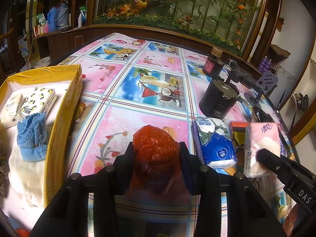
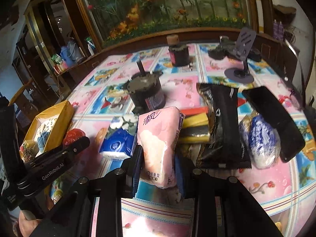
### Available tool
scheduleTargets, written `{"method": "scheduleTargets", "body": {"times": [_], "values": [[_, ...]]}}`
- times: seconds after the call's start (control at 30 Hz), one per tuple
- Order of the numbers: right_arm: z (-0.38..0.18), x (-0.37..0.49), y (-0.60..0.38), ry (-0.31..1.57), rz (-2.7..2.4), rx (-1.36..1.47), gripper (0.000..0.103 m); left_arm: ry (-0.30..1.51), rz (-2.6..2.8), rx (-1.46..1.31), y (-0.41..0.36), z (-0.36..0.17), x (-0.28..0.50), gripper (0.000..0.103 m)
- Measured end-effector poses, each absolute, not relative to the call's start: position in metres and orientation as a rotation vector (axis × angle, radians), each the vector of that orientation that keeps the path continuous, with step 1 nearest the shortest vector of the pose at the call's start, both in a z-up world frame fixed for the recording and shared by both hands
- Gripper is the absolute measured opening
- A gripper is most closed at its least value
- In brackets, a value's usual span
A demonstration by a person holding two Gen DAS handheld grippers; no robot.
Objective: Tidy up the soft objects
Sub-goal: 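Lift the red bag with the left tool while the right tool lifts the pink tissue pack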
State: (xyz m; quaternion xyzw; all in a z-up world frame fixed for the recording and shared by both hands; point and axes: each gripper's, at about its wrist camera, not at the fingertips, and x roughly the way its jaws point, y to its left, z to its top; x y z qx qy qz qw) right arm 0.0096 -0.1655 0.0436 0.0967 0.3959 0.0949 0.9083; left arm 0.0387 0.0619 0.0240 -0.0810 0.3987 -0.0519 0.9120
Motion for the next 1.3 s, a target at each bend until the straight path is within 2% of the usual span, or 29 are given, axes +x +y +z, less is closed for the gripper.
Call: {"method": "scheduleTargets", "body": {"times": [0.5,1.3], "values": [[0.043,0.011,-0.169,0.822,0.200,0.219,0.033,0.814,-0.117,-0.167,0.060,0.026,0.038,0.041],[0.058,0.006,-0.153,0.752,0.193,0.274,0.033,0.685,-0.127,-0.218,0.072,0.056,0.013,0.041]]}}
